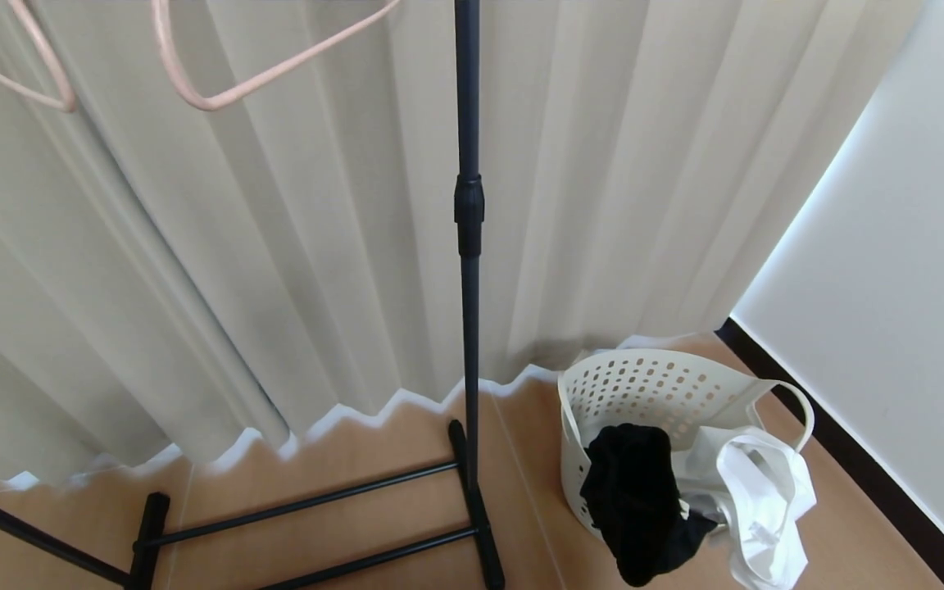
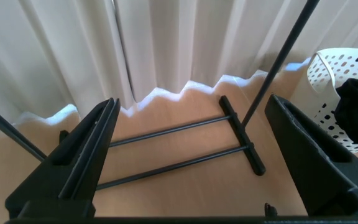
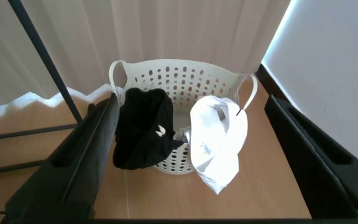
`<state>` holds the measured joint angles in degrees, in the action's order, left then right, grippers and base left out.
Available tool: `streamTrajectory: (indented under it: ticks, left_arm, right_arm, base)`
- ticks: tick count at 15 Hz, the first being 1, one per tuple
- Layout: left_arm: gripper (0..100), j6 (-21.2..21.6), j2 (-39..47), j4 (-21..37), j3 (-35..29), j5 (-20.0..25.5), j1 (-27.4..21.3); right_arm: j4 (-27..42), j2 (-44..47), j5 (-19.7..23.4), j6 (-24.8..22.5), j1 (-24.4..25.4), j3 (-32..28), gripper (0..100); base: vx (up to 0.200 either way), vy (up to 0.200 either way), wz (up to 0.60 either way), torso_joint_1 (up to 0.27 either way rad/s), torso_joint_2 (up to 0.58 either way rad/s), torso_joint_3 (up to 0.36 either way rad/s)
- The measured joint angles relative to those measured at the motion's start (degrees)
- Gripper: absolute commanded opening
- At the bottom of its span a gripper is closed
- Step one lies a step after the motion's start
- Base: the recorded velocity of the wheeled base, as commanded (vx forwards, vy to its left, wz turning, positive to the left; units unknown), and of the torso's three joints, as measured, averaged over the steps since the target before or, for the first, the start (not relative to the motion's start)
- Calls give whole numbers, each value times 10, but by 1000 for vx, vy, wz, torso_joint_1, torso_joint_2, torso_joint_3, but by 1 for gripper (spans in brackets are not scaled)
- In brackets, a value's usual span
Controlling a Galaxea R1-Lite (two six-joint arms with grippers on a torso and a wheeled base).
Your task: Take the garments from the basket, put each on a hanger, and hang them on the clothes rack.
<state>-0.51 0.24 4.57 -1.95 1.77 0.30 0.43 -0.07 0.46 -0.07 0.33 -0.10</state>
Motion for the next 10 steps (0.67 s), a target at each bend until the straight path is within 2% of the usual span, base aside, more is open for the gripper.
streamTrajectory:
  ticks: [10]
  left_arm:
    - [100,0,0,0,0,0,0]
  right_arm:
    - [0,0,1,-11,0,-1,100]
  base:
    - [0,0,0,2,4,-200]
